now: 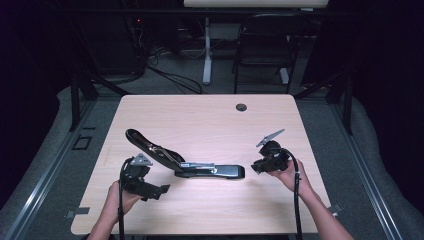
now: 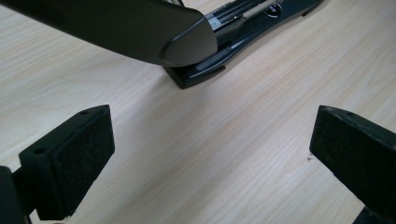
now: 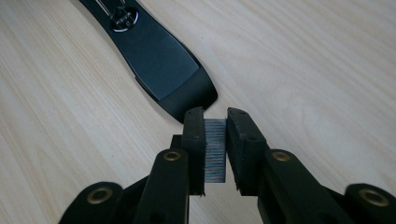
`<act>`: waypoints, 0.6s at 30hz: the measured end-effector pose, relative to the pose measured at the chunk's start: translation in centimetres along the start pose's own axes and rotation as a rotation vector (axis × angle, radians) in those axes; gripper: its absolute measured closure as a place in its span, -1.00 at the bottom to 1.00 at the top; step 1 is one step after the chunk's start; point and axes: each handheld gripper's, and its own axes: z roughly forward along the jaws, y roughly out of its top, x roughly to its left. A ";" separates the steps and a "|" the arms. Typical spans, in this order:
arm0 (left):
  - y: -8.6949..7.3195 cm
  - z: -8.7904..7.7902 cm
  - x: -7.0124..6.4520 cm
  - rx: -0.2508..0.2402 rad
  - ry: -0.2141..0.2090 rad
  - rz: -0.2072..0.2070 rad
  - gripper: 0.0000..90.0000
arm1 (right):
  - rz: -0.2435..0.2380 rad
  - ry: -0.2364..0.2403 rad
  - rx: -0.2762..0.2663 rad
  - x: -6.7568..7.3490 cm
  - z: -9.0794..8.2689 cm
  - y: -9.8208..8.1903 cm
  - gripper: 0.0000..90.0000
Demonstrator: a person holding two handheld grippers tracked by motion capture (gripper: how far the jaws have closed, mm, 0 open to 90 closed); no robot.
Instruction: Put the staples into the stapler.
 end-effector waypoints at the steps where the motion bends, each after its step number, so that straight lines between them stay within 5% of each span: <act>1: 0.0 0.0 0.0 0.000 0.000 0.000 -1.00 | 0.000 0.000 0.000 0.0 0.0 0.0 0.74; 18: -0.5 0.0 2.2 0.018 0.002 -0.066 -1.00 | -0.076 0.013 0.000 0.6 0.5 2.8 0.74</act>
